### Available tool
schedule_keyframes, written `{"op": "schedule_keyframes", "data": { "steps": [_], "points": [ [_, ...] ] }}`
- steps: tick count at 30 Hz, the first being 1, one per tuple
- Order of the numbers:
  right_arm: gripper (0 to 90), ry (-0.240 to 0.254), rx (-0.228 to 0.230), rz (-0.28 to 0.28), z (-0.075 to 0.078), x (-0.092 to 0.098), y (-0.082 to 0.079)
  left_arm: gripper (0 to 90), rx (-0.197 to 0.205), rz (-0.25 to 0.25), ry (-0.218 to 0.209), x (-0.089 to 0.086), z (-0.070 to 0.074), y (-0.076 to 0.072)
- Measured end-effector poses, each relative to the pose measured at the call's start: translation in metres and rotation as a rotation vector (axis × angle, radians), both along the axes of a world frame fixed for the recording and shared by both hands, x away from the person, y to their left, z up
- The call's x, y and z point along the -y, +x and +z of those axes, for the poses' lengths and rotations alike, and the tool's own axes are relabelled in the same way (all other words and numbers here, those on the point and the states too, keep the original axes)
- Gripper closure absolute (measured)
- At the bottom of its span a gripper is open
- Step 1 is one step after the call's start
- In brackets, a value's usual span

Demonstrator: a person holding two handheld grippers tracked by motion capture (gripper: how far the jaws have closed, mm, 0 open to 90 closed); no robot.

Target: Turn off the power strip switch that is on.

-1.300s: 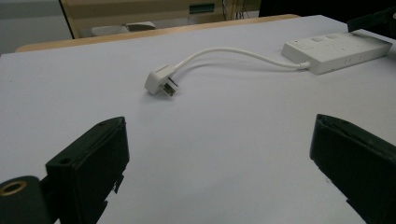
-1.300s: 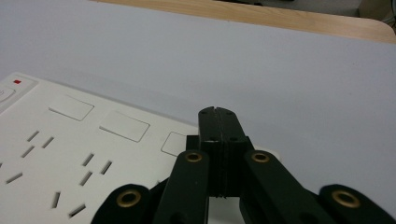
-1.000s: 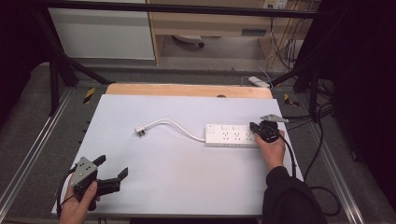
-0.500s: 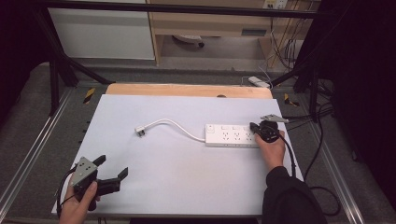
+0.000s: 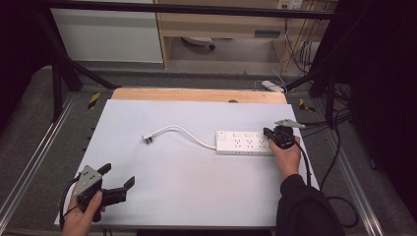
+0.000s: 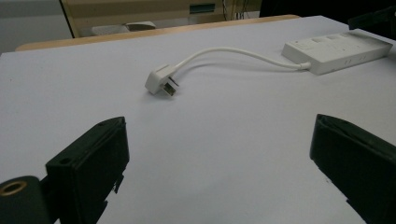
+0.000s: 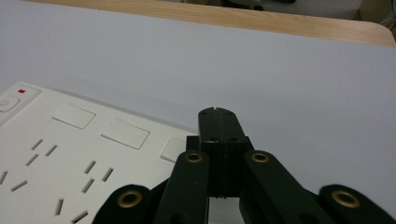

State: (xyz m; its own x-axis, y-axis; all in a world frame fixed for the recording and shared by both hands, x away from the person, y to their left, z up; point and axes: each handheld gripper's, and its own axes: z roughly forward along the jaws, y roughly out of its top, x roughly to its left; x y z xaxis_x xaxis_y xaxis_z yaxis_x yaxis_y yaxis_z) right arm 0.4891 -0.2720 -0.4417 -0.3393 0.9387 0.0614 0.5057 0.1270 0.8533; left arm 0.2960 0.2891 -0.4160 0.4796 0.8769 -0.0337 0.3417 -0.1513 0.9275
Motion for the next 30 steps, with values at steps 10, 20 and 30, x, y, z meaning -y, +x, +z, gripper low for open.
{"op": "schedule_keyframes", "data": {
  "steps": [10, 20, 30],
  "points": [
    [90.0, 0.006, 0.009, 0.012, 0.006, -0.001, 0.0, 4.5, 0.0, 0.0, -0.001, 0.0, 0.0, 0.0],
    [73.8, 0.007, 0.016, 0.046, 0.018, -0.006, 0.001, 4.5, 0.0, -0.003, 0.001, 0.0, 0.0, 0.0],
    [29.0, 0.023, 0.009, 0.037, 0.028, -0.017, 0.004, 4.5, -0.002, -0.002, 0.001, 0.0, 0.0, 0.0]
  ]
}}
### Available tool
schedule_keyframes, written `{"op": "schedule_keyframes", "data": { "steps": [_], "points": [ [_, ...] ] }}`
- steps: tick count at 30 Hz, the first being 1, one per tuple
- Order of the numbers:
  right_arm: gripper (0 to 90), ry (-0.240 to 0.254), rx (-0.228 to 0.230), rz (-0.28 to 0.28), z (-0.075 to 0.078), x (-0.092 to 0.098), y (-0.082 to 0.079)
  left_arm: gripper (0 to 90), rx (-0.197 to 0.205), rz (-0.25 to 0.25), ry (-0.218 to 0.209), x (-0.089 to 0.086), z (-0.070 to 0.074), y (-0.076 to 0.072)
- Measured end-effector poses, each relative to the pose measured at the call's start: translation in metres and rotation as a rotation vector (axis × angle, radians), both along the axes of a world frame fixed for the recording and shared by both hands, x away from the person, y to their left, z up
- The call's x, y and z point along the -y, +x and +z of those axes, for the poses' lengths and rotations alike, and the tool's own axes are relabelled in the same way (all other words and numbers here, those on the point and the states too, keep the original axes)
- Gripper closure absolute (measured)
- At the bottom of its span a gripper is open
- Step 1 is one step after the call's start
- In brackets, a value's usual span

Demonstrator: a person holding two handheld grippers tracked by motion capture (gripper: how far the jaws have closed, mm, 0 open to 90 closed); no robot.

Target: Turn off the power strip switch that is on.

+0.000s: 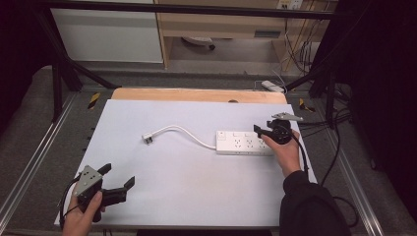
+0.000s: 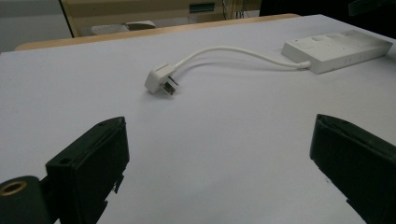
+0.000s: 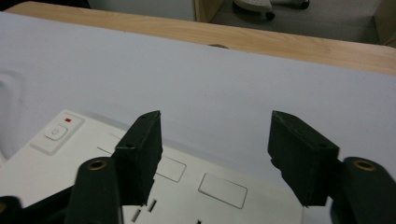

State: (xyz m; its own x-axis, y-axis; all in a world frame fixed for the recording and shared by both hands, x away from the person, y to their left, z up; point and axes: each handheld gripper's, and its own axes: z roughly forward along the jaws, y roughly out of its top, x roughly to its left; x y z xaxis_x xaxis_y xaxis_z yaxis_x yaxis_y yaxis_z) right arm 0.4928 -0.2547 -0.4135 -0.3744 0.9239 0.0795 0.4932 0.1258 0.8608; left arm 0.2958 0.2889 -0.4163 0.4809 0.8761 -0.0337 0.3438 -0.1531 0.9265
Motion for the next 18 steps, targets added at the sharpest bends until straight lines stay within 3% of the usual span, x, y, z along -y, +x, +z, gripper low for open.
{"op": "schedule_keyframes", "data": {
  "steps": [4, 6, 11, 18],
  "points": [
    [16.3, 0.017, -0.025, 0.006, 0.004, -0.004, 0.002, 4.5, -0.001, 0.0, 0.0, 0.0, 0.0, 0.0],
    [13.9, -0.009, -0.02, -0.004, 0.006, -0.006, 0.002, 4.5, -0.001, 0.001, 0.001, 0.0, 0.0, 0.0],
    [4.2, -0.01, -0.019, -0.01, 0.015, -0.011, 0.001, 4.5, -0.001, 0.0, 0.001, 0.0, 0.0, 0.0],
    [2.9, 0.001, 0.013, 0.03, 0.028, -0.013, -0.009, 4.5, -0.003, -0.001, 0.004, 0.0, 0.0, 0.0]
  ]
}}
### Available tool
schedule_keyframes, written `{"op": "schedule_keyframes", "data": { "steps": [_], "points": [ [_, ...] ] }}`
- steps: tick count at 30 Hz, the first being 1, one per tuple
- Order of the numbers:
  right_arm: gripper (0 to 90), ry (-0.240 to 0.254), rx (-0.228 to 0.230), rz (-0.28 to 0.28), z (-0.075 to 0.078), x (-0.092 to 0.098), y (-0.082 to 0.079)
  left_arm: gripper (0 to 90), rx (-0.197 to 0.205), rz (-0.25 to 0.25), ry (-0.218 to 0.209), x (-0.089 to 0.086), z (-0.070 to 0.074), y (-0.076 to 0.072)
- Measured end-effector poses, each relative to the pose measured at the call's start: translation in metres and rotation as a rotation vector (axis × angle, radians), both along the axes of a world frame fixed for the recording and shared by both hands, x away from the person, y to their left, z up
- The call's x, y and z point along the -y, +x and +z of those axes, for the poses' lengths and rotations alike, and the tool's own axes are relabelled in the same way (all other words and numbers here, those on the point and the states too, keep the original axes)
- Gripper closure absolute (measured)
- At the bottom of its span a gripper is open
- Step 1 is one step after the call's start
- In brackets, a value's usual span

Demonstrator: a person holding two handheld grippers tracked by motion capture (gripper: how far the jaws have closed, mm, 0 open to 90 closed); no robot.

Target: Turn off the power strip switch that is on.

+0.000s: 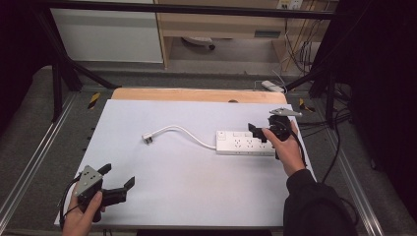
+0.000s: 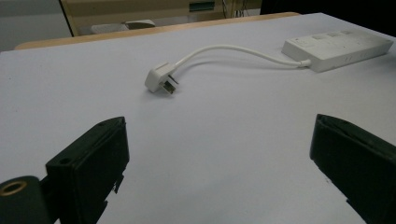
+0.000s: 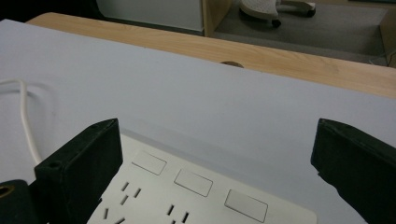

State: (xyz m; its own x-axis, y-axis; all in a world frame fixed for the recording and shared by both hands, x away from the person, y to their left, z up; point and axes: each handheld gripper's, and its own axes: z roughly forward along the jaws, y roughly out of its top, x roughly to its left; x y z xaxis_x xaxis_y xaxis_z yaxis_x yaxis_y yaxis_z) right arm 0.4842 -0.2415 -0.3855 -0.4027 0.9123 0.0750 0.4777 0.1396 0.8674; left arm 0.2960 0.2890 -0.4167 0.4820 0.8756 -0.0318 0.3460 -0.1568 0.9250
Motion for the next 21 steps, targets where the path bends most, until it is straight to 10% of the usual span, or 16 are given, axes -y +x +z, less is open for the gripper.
{"op": "schedule_keyframes", "data": {
  "steps": [21],
  "points": [
    [8.6, 0.083, 0.143, 0.05, 0.033, 0.024, -0.046, 4.5, -0.001, 0.002, -0.001, 0.0, 0.0, 0.0]
  ]
}}
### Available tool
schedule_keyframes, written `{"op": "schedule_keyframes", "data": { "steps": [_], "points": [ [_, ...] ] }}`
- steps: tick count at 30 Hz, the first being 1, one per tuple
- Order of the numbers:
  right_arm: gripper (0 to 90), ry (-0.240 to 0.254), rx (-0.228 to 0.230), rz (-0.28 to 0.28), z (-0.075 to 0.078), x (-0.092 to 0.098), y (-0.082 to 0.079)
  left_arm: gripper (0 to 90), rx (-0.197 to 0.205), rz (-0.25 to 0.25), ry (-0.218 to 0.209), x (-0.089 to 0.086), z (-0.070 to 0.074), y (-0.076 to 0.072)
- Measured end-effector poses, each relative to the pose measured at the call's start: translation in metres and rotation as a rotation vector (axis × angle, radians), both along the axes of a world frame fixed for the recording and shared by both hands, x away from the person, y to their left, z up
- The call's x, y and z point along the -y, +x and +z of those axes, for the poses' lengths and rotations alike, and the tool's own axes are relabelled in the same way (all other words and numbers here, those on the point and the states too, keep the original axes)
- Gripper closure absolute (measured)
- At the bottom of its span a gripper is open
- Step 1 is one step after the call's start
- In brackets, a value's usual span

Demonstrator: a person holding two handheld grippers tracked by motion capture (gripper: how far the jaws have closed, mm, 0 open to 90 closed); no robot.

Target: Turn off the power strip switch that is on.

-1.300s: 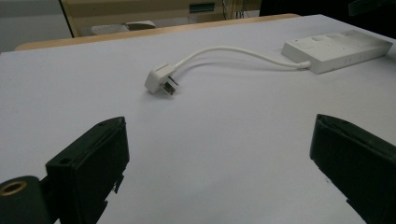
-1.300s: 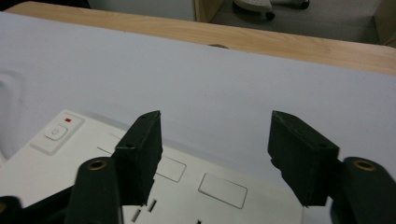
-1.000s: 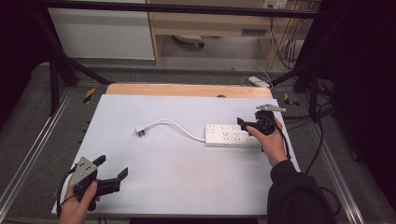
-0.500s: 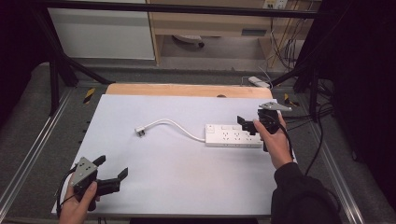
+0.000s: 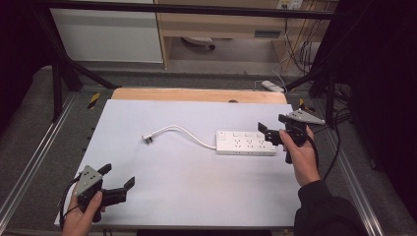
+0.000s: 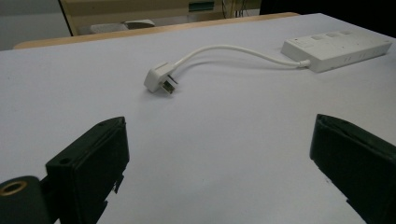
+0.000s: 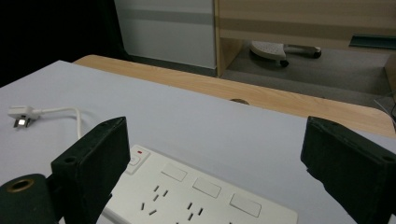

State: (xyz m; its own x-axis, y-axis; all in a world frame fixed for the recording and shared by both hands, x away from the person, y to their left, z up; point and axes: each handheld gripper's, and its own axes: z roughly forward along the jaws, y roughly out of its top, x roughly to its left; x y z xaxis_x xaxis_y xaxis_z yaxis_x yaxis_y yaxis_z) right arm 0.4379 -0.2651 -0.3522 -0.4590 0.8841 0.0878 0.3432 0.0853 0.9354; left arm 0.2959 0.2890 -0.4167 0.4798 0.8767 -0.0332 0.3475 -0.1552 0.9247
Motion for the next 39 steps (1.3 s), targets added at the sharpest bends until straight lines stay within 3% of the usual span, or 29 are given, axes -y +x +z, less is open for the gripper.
{"op": "schedule_keyframes", "data": {
  "steps": [9, 17, 25, 33, 39],
  "points": [
    [8.6, 0.024, 0.059, -0.006, -0.005, 0.019, -0.029, 4.5, -0.003, -0.002, 0.0, 0.001, 0.0, 0.0],
    [7.1, 0.011, 0.098, -0.012, -0.015, 0.03, -0.053, 4.5, -0.004, -0.001, -0.002, 0.001, -0.001, 0.0],
    [4.1, 0.025, 0.083, -0.037, -0.035, 0.041, -0.075, 4.5, -0.005, -0.004, 0.0, 0.001, -0.001, 0.0],
    [3.2, 0.023, 0.083, -0.034, -0.044, 0.047, -0.092, 4.5, -0.01, 0.002, 0.001, 0.001, -0.001, 0.0],
    [2.5, 0.011, 0.033, -0.021, -0.062, 0.047, -0.102, 4.5, -0.01, 0.009, 0.005, 0.002, -0.001, -0.001]
  ]
}}
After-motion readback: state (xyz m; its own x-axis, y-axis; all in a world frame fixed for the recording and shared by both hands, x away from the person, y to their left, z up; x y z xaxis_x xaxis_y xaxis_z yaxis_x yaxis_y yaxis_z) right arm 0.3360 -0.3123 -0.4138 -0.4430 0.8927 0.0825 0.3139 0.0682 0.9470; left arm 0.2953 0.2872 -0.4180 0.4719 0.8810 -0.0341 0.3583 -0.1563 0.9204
